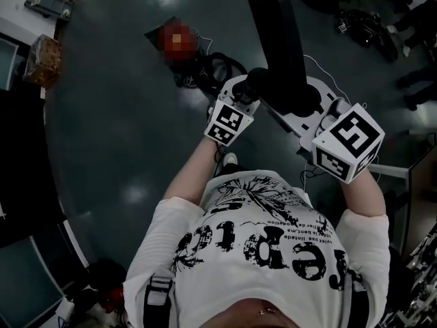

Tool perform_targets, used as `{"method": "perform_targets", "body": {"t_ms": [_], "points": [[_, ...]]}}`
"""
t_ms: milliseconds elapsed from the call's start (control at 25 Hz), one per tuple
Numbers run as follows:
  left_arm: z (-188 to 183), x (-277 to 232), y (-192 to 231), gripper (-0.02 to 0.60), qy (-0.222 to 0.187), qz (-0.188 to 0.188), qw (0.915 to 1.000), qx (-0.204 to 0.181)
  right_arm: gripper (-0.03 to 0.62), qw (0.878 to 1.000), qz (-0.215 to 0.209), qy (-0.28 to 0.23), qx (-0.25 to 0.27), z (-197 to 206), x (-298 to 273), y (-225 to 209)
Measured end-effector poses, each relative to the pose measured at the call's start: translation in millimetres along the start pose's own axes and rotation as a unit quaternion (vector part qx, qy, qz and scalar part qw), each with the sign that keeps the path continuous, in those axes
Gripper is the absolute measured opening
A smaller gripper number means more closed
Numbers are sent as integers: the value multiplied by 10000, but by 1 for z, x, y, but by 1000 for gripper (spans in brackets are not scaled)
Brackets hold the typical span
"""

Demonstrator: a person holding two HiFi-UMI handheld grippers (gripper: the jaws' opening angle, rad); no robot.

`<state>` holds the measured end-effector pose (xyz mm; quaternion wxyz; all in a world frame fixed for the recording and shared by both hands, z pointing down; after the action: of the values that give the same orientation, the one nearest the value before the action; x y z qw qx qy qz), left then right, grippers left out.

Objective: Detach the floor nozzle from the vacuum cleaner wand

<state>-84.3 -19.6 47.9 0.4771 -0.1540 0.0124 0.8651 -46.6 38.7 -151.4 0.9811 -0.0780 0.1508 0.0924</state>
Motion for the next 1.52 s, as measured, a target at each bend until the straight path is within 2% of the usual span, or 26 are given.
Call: {"method": "perform_targets", "body": {"t_ms": [80, 160, 200, 240, 280, 480, 560, 640, 760, 840, 920, 1000, 1120, 1240, 1320, 1400, 1520], "points": [[-4, -8, -4, 153, -198, 87, 9998, 11, 143, 10000, -86, 20, 37, -6, 4, 7], [-9, -11, -7, 153, -377, 46, 9991, -188, 143, 9999, -91, -4, -56, -12, 8, 7], [-12, -12, -7, 134, -439, -9, 9986, -311, 143, 9999, -73, -18, -130, -14, 11, 5], [-14, -11, -8, 95, -438, -53, 9980, -450, 143, 9998, -58, -32, -196, -16, 13, 3], [-17, -11, -9, 84, -404, -71, 9975, -583, 143, 9997, -50, -46, -245, -19, 16, 0], [-31, -6, -8, 78, -246, 118, 9951, -948, 143, 9987, -21, -163, -477, -29, 33, -12], [-30, -4, -14, 77, -147, 444, 9938, -1006, 143, 9988, 41, -198, -443, -28, 39, -16], [-27, -3, -27, 77, -51, 1002, 9900, -990, 143, 9997, 132, -208, -14, -27, 44, -18], [-18, 2, -49, 75, 85, 1988, 9753, -955, 144, 9953, 144, -38, 953, -22, 50, -19], [-17, 8, -58, 75, 152, 2378, 9665, -952, 144, 9922, 97, 73, 1240, -21, 52, -19], [-14, 12, -57, 75, 228, 2236, 9704, -879, 144, 9937, 76, 88, 1116, -22, 52, -17], [-12, 14, -48, 74, 239, 1721, 9811, -849, 144, 9970, 68, 31, 766, -21, 48, -14], [-11, 12, -31, 74, 169, 954, 9917, -845, 143, 9994, -78, -191, -290, -15, 42, -14], [-17, 9, -24, 74, -23, 561, 9947, -860, 143, 9902, -274, -371, -1315, -13, 46, -19], [-20, 10, -20, 74, -179, 481, 9946, -897, 143, 9827, -356, -434, -1765, -12, 49, -21], [-23, 9, -18, 74, -257, 553, 9936, -947, 143, 9767, -333, -504, -2058, -10, 53, -25], [-24, 4, -23, 74, -302, 853, 9909, -996, 143, 9759, -134, -611, -2091, -6, 61, -28]]}}
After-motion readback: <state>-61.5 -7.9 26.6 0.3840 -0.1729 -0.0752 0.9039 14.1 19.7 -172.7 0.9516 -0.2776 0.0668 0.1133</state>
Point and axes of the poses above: the fingertips, and each gripper's own axes: x backward along the fingers, y to its left, z out of its underside, the point moved 3 cm from there along x, backward along the fingers, and after that the axes turned 2 degrees about -x, right-handed, at the moved point
